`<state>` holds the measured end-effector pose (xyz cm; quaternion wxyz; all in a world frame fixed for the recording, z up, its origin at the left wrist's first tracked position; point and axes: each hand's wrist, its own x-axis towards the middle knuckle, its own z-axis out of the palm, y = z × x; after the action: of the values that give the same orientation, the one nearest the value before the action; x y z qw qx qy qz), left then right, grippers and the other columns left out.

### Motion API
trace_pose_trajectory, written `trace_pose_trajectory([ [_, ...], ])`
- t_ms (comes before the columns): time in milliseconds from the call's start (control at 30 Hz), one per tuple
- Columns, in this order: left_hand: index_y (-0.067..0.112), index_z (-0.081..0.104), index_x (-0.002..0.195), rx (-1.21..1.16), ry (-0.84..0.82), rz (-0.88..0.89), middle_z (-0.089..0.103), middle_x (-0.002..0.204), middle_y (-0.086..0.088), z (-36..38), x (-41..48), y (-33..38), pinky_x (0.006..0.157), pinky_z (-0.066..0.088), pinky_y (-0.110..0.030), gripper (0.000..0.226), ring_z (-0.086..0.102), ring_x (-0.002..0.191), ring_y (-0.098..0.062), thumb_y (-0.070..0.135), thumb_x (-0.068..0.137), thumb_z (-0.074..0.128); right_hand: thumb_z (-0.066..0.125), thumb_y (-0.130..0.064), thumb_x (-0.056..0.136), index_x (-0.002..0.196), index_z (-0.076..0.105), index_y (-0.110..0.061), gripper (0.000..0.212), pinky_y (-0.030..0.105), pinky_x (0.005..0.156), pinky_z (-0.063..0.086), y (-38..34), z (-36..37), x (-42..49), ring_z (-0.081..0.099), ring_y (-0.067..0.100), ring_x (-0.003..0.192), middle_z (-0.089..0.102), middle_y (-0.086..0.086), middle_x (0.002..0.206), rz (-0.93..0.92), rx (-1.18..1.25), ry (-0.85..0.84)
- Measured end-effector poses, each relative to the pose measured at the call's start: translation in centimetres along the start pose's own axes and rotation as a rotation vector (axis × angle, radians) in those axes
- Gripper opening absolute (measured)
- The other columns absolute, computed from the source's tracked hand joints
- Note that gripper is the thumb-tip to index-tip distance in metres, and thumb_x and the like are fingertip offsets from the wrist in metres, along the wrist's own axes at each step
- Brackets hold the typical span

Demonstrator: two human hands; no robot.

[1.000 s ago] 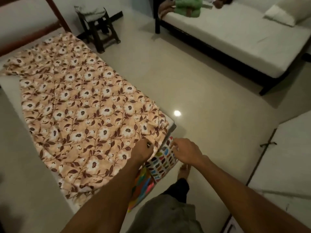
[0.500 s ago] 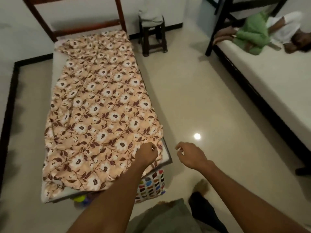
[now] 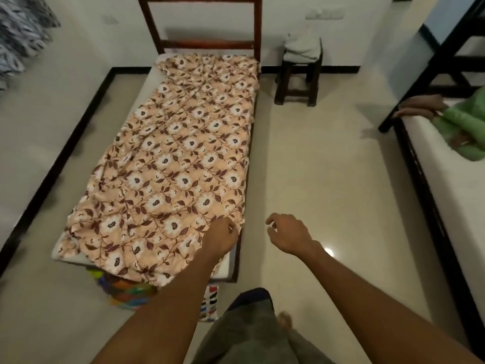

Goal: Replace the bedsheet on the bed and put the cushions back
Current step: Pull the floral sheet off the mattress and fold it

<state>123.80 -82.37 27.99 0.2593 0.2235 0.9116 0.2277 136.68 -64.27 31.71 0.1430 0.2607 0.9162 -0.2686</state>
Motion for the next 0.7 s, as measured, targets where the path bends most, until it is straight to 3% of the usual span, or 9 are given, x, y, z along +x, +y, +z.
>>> trace_pose_trajectory([
  [367, 0.022, 0.07, 0.093, -0.037, 0.087, -0.123, 0.071, 0.096, 0.005, 1.5, 11.2, 6.6, 0.082, 0.06, -0.041, 0.015, 0.068, 0.089, -0.015, 0.031, 0.093, 0.057, 0.051, -0.035, 0.099, 0.128, 0.064, -0.027, 0.033, 0.042, 0.101, 0.046, 5.5, -6.9, 13.0, 0.06, 0.023, 0.117, 0.069, -0.001, 0.124, -0.154, -0.122, -0.055],
  [700, 0.022, 0.072, 0.092, -0.064, 0.1, -0.205, 0.071, 0.093, 0.004, -2.5, 30.2, 12.3, 0.08, 0.061, -0.039, 0.016, 0.069, 0.085, -0.016, 0.031, 0.094, 0.059, 0.051, -0.036, 0.1, 0.129, 0.063, -0.027, 0.033, 0.042, 0.103, 0.044, 7.5, -18.2, 32.6, 0.058, 0.023, 0.12, 0.068, -0.002, 0.125, -0.209, -0.203, -0.087],
])
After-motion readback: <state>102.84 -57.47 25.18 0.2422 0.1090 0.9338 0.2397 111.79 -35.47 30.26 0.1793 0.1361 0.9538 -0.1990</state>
